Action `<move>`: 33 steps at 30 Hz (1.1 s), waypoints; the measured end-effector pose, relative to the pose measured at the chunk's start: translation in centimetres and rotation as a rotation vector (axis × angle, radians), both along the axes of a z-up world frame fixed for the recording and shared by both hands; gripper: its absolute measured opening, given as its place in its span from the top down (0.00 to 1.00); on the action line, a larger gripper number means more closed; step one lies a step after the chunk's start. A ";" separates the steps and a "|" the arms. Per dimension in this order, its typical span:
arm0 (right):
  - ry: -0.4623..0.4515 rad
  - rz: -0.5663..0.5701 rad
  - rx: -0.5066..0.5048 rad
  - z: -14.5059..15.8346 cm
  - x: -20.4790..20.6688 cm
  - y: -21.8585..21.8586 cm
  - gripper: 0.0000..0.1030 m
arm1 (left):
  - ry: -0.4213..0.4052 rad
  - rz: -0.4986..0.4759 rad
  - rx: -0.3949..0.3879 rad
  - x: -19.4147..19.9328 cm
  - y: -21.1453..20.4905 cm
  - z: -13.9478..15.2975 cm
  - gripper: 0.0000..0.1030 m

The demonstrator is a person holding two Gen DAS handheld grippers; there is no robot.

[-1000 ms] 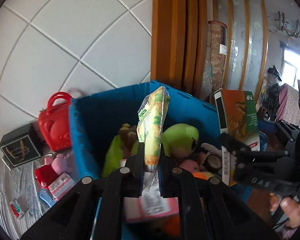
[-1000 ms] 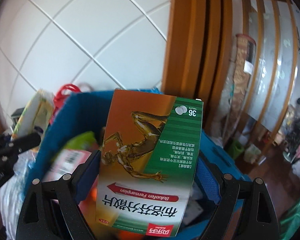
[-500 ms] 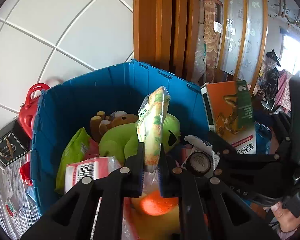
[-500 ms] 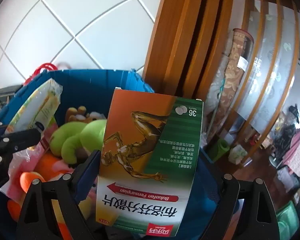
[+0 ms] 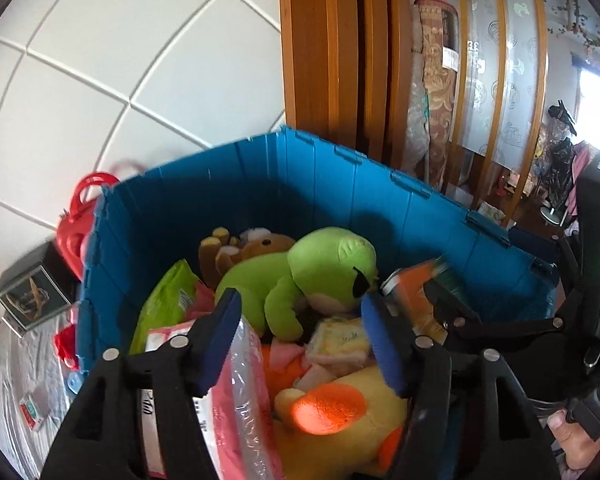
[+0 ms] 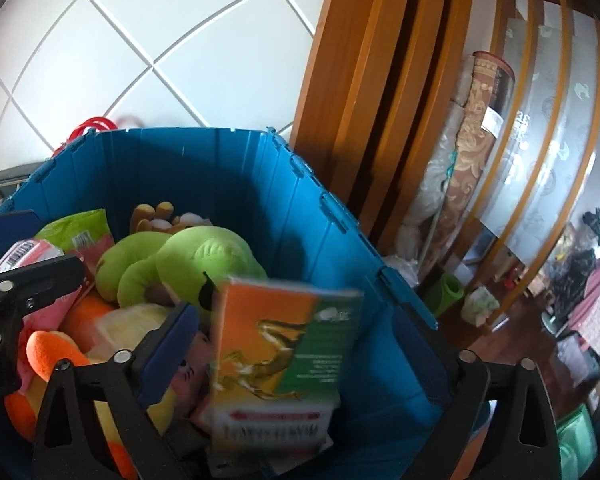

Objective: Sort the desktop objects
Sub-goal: 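Open both tools to drop the sachet and box into the bin, then move both tools back toward the items on the bed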

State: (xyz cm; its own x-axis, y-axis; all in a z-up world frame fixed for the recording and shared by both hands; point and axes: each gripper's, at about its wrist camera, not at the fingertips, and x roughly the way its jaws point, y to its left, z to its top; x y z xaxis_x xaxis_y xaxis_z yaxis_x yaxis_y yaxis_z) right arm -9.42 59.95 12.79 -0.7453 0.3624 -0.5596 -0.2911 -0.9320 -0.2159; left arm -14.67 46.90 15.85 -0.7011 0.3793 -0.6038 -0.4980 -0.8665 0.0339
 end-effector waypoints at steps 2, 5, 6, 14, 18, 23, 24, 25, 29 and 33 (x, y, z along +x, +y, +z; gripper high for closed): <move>0.004 0.004 -0.007 0.1 0.3 -0.1 0.00 | 0.007 -0.001 0.004 0.3 -0.2 0.2 0.39; 0.016 0.004 -0.010 0.4 1.0 -0.3 0.00 | 0.012 0.002 0.022 0.6 -0.7 0.6 0.39; 0.019 0.003 -0.010 0.5 1.1 -0.4 0.00 | 0.018 0.004 0.029 0.9 -1.0 0.8 0.39; 0.065 0.009 -0.014 2.1 3.5 -1.8 0.00 | 0.057 -0.005 0.078 2.7 -3.3 2.0 0.38; 0.093 0.026 -0.012 3.0 4.5 -3.5 0.00 | 0.087 -0.012 0.095 3.9 -5.1 2.6 0.38; 0.114 0.045 -0.003 4.0 5.2 -6.1 0.00 | 0.133 0.012 0.128 5.2 -8.1 3.2 0.38; 0.121 0.053 -0.002 4.2 5.4 -6.9 0.00 | 0.134 0.015 0.131 5.2 -8.6 3.3 0.38; 0.127 0.061 -0.004 4.4 5.5 -7.5 0.00 | 0.136 0.023 0.134 5.3 -9.3 3.3 0.38; 0.157 0.112 -0.013 5.3 5.7 -10.7 0.00 | 0.157 0.084 0.136 5.4 -13.3 3.6 0.38; 0.179 0.174 -0.021 6.0 5.3 -14.9 0.00 | 0.132 0.162 0.169 4.6 -18.2 3.4 0.38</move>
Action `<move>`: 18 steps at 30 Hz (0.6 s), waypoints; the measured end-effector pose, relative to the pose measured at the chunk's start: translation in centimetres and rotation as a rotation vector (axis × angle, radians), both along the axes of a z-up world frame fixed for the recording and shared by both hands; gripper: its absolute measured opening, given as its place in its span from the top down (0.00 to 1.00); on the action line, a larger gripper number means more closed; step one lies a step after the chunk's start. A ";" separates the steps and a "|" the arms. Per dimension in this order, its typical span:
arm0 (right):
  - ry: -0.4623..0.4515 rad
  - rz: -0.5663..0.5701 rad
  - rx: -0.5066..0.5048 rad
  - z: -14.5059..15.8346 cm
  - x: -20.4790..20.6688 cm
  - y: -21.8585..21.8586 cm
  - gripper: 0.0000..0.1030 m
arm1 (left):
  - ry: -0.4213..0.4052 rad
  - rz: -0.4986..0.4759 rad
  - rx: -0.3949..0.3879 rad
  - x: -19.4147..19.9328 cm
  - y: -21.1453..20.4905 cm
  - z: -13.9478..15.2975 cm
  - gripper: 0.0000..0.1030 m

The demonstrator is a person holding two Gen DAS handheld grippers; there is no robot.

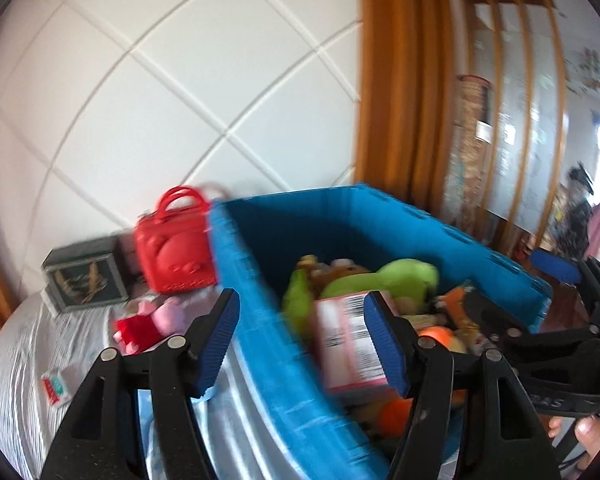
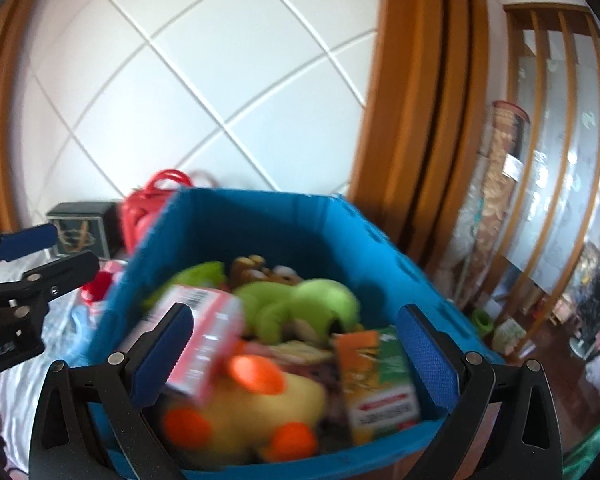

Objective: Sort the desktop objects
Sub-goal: 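Move both tools back toward the items on the bed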

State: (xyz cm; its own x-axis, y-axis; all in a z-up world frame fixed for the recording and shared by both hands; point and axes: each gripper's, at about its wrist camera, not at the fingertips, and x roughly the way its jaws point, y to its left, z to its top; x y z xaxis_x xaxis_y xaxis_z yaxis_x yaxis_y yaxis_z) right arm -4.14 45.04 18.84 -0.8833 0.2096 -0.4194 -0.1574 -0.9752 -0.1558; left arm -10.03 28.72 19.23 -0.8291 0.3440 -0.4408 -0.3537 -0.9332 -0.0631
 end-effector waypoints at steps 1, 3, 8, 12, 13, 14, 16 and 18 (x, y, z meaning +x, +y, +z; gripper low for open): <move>0.004 0.013 -0.003 0.1 -0.1 -0.9 0.00 | -0.007 0.013 0.009 -0.2 -1.2 -0.2 0.38; 0.010 0.038 -0.006 0.4 -0.4 -3.1 0.00 | -0.033 0.038 0.030 -0.8 -4.4 -0.7 0.38; 0.022 0.084 -0.011 0.6 -1.3 -8.6 0.00 | -0.071 0.090 0.044 -2.1 -10.6 -2.4 0.38; 0.004 0.118 -0.035 0.0 -2.6 -12.8 0.00 | -0.095 0.160 0.020 -3.2 -16.1 -4.5 0.38; -0.004 0.129 -0.041 -0.2 -2.8 -13.7 0.00 | -0.101 0.173 0.017 -3.3 -17.0 -4.9 0.38; -0.012 0.143 -0.047 -0.5 -3.1 -14.6 0.00 | -0.120 0.198 0.016 -3.6 -18.9 -5.8 0.38; -0.033 0.169 -0.057 -1.2 -3.9 -16.6 0.00 | -0.154 0.241 0.017 -4.1 -22.1 -7.2 0.38; -0.051 0.203 -0.069 -1.9 -4.6 -18.6 0.00 | -0.191 0.291 0.017 -4.6 -25.1 -8.8 0.38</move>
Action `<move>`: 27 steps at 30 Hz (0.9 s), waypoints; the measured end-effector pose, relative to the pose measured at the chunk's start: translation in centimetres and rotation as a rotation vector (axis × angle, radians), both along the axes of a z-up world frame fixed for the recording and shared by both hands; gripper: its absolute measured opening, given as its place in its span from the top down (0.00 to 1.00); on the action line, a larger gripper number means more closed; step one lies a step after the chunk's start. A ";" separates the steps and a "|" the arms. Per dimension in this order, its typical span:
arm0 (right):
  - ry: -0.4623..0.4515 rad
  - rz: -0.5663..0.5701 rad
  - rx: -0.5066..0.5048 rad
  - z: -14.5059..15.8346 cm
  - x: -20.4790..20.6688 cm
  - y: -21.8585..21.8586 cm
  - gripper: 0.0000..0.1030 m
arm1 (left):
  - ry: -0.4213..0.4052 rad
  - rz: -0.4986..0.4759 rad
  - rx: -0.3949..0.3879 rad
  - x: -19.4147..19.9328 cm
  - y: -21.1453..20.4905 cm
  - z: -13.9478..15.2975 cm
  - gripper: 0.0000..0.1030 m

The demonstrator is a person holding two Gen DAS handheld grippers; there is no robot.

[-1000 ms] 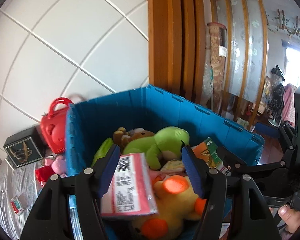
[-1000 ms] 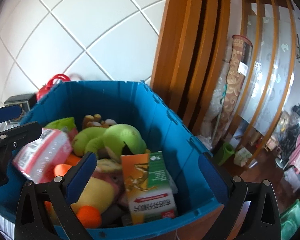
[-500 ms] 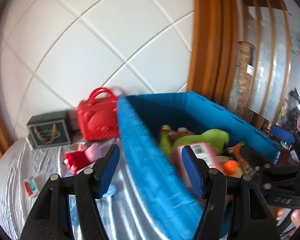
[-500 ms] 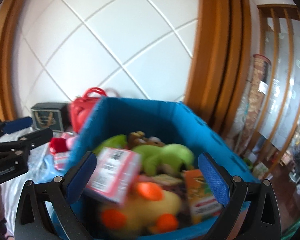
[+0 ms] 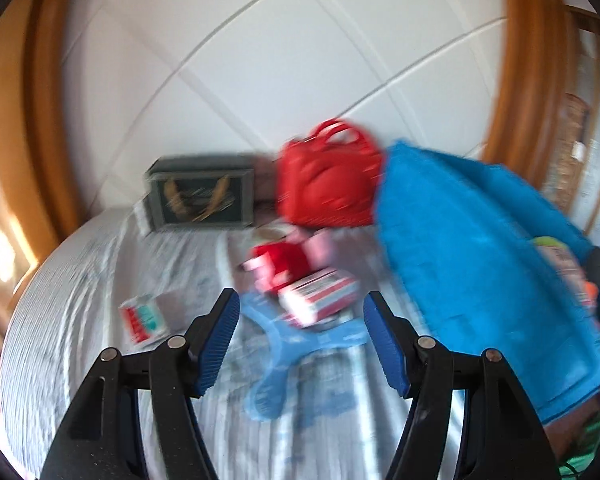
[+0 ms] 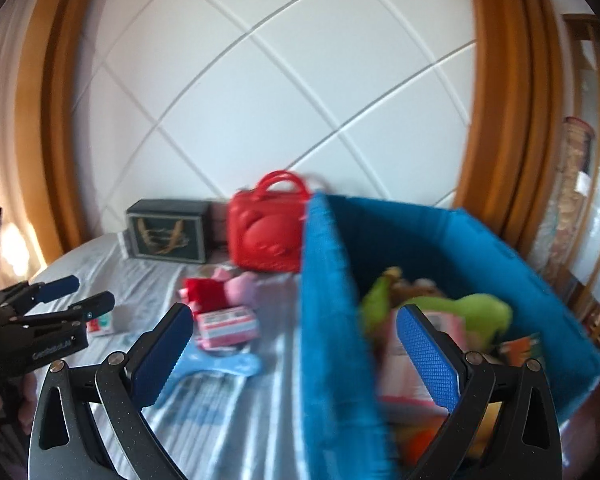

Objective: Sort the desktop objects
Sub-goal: 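Move both tools back toward the items on the bed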

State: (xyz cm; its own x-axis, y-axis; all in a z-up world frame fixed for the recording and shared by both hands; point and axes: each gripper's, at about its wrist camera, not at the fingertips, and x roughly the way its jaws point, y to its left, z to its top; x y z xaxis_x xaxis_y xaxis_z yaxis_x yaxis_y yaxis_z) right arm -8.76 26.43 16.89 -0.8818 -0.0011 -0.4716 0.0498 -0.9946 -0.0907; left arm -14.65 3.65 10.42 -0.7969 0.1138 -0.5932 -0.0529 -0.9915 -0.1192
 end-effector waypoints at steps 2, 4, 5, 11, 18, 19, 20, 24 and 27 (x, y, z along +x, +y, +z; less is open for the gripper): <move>-0.014 0.028 -0.011 -0.8 -0.6 -1.7 0.00 | -0.047 0.062 -0.002 -0.6 -3.4 -2.1 0.38; -0.043 0.044 -0.014 -2.0 -1.5 -3.4 0.00 | -0.097 0.127 -0.009 -1.3 -6.6 -4.3 0.38; -0.061 0.050 -0.017 -2.6 -2.1 -4.0 0.00 | -0.115 0.148 -0.009 -1.6 -7.9 -5.1 0.38; -0.243 0.042 -0.065 -8.5 -7.2 -6.4 0.00 | -0.307 0.317 0.032 -3.4 -17.1 -12.7 0.38; -0.441 -0.006 -0.070 -16.0 -12.2 -7.3 0.00 | -0.445 0.389 0.064 -7.5 -22.3 -18.5 0.38; -0.469 -0.014 -0.075 -17.0 -12.9 -7.2 0.00 | -0.455 0.391 0.065 -8.3 -22.9 -19.1 0.38; -0.491 -0.020 -0.079 -17.9 -13.5 -7.1 0.00 | -0.467 0.392 0.065 -9.4 -23.2 -19.9 0.38; -0.592 -0.042 -0.086 -21.7 -16.1 -7.0 0.00 | -0.502 0.380 0.066 -13.5 -23.7 -21.8 0.38; -0.659 -0.040 -0.082 -23.9 -17.7 -7.2 0.00 | -0.532 0.375 0.065 -17.0 -23.7 -23.6 0.38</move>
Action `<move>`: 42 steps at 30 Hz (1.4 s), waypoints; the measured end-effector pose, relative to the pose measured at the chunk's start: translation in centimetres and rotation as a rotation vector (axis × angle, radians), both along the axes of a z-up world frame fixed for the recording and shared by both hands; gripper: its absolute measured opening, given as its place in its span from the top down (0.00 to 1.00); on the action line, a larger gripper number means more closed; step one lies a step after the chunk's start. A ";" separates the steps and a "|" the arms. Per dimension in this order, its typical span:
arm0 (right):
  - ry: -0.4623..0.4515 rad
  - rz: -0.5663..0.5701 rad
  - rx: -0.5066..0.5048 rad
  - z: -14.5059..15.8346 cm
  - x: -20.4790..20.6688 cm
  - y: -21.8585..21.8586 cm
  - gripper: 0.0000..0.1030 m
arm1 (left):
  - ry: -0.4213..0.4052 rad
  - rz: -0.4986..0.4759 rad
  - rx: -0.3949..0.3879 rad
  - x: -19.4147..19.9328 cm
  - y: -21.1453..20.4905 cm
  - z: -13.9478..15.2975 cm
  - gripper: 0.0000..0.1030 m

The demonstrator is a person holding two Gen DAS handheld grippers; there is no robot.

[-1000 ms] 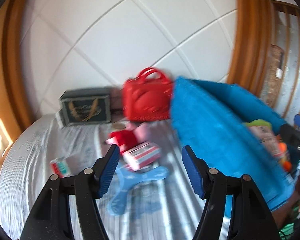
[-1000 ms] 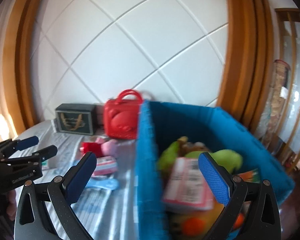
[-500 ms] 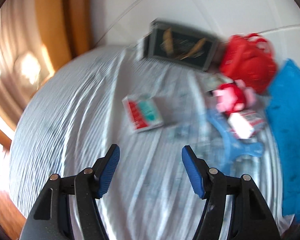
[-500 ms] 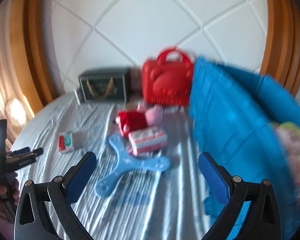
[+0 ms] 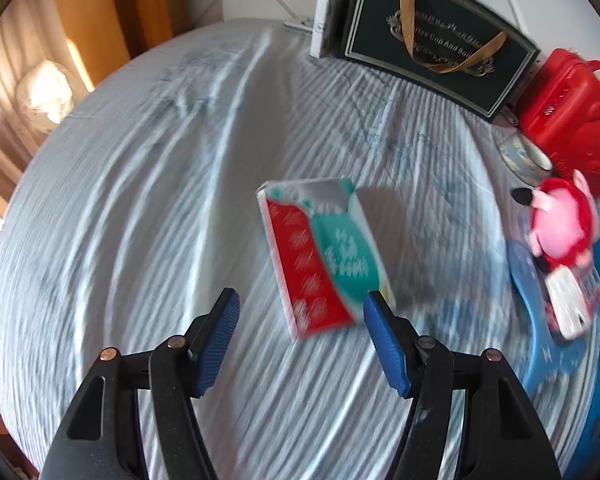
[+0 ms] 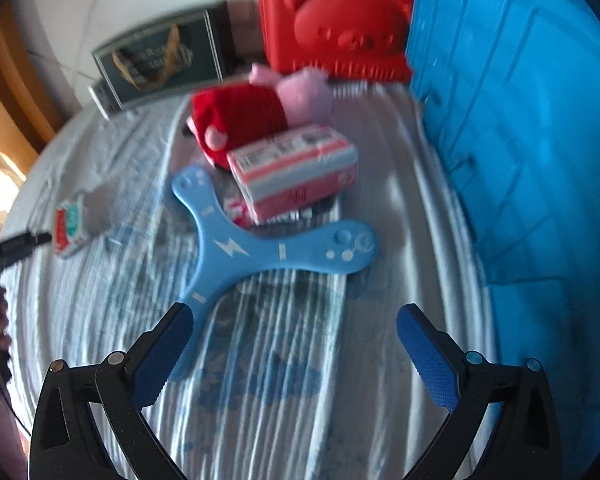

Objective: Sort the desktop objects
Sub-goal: 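Move both tools back toward the items on the bed, then grasp the white Tylenol box with the left tool while the right tool grasps the blue boomerang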

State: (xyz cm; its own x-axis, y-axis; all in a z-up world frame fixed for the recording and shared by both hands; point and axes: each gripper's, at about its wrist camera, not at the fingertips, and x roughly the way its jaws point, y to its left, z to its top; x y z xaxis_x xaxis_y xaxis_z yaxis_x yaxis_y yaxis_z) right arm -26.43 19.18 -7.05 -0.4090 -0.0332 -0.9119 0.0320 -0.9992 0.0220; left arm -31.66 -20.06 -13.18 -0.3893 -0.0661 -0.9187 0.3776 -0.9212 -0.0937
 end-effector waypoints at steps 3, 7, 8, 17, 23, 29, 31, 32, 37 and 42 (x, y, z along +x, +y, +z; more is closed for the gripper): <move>-0.057 0.006 -0.005 -2.1 -1.1 -0.4 0.00 | -0.032 0.005 -0.007 -2.5 -0.4 -1.6 0.36; -0.108 0.015 0.004 -4.1 -2.3 -1.2 0.00 | 0.005 -0.007 -0.013 -4.0 -0.6 -1.8 0.27; -0.121 0.016 0.011 -4.6 -2.6 -1.5 0.00 | 0.004 -0.015 -0.015 -4.4 -0.6 -2.1 0.24; -0.196 -0.011 -0.029 -8.3 -4.7 -5.0 0.00 | 0.019 -0.144 -0.083 -4.5 2.9 -3.0 0.40; -0.185 -0.015 -0.047 -8.1 -5.0 -6.4 0.39 | 0.016 -0.235 -0.069 0.9 4.8 -2.6 0.63; -0.154 -0.002 0.034 -8.8 -5.3 -7.9 0.13 | 0.011 -0.293 -0.056 5.3 7.1 -2.7 0.67; -0.114 0.005 0.036 -8.1 -4.9 -7.8 0.34 | 0.006 -0.308 -0.037 5.9 7.4 -2.7 0.72; -0.113 0.001 0.033 -7.8 -4.7 -7.5 0.52 | 0.009 -0.311 -0.025 6.3 7.5 -2.5 0.72; -0.102 0.015 -0.004 -6.1 -3.0 -5.9 0.64 | 0.052 -0.321 -0.042 6.5 7.1 -1.3 0.79; -0.042 0.035 -0.046 -2.9 -0.6 -4.9 0.99 | 0.115 -0.343 -0.075 7.7 7.3 1.1 0.80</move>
State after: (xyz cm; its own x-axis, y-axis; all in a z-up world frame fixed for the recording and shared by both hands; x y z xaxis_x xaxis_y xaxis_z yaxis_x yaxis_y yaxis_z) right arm -26.99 14.26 -9.91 -0.3685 -0.0888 -0.9254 0.0651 -0.9954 0.0696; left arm -23.95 -12.75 -12.09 -0.5012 0.0204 -0.8651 0.0365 -0.9983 -0.0447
